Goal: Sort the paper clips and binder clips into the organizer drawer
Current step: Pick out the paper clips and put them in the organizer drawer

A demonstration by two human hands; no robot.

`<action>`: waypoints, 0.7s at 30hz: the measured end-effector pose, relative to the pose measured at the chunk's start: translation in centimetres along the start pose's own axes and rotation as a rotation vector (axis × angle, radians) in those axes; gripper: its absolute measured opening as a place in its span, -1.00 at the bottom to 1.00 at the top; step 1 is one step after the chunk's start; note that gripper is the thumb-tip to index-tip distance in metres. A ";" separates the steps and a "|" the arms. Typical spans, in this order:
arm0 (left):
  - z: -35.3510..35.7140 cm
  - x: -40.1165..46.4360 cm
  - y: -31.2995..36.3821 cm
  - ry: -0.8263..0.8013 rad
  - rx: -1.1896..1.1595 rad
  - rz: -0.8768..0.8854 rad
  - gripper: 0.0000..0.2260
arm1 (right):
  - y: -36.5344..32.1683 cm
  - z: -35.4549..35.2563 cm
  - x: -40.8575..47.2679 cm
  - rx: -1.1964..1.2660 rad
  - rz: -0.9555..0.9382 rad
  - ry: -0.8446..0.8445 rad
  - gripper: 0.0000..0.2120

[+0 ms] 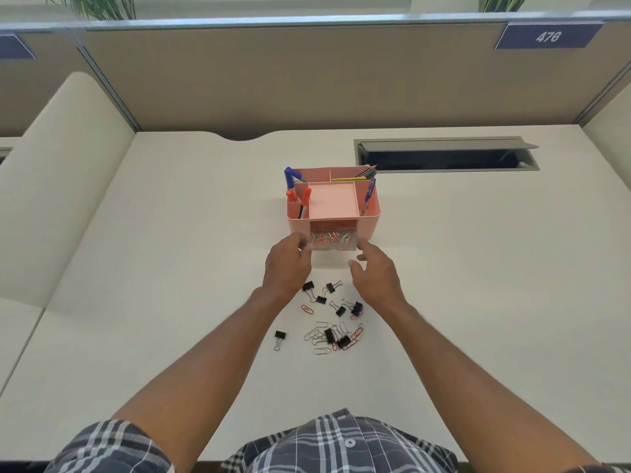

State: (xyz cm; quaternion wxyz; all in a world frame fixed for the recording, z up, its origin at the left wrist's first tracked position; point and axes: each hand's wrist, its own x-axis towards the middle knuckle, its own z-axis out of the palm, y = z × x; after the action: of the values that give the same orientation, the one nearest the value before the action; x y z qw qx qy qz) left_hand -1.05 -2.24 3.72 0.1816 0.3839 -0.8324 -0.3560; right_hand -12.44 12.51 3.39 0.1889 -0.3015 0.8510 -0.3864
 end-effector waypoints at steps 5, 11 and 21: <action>-0.1 -0.3 -0.3 -0.025 0.001 0.000 -0.94 | 0.2 -0.2 0.3 -0.010 -0.029 -0.005 -0.66; -0.6 -1.8 -1.4 -0.045 0.020 -0.034 -0.96 | 1.7 -0.5 -0.4 -0.028 0.062 0.011 -0.65; -0.2 -7.1 -5.1 -0.369 0.295 0.140 -0.87 | 4.4 0.9 -3.9 -0.389 0.042 -0.284 -0.71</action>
State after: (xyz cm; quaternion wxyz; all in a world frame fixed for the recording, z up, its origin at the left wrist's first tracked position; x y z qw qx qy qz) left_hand 6.20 0.79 -0.09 -0.0075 0.2762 -0.9190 -0.2812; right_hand -10.67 16.85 -0.28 0.2531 -0.3656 0.8804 -0.1649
